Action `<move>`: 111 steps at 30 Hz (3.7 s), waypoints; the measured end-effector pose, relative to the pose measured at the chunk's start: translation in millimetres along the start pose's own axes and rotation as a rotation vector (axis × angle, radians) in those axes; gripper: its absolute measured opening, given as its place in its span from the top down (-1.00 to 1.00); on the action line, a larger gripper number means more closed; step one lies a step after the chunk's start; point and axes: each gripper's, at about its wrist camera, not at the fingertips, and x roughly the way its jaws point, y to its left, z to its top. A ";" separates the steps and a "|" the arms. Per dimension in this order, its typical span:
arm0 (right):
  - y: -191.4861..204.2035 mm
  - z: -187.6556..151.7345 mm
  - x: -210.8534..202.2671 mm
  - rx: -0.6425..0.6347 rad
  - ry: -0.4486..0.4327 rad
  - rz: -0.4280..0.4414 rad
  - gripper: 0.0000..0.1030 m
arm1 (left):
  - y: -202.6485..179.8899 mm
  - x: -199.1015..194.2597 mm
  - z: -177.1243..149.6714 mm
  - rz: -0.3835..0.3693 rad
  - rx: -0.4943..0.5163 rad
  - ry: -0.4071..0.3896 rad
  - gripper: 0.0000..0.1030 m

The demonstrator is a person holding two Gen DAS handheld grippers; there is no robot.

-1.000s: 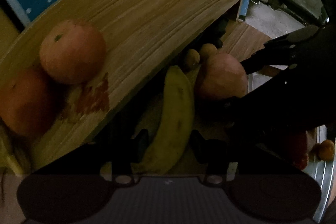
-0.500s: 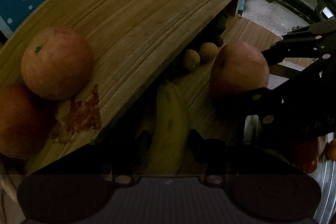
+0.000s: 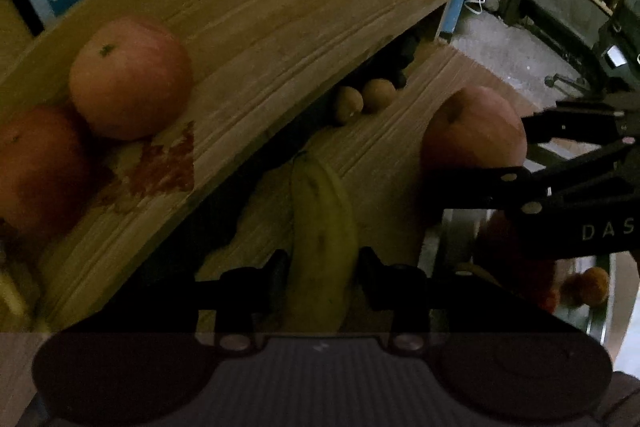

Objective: Organize fruits
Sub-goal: 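Carry the banana and pink apple over the silver tray with both tools, then open both tools to drop the banana and pink apple onto the tray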

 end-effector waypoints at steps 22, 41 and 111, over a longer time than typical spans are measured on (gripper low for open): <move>2.6 -83.9 -123.9 0.162 -0.111 -0.166 -0.38 | -68.5 -69.4 -33.0 -0.130 0.157 -0.125 0.19; 10.8 -163.4 -141.4 0.285 -0.062 -0.235 -0.38 | -115.8 -66.4 -97.5 -0.217 0.258 -0.011 0.19; 86.8 -208.9 -155.7 0.255 0.005 -0.354 -0.98 | -69.1 -103.3 -171.7 -0.091 0.175 -0.015 -0.99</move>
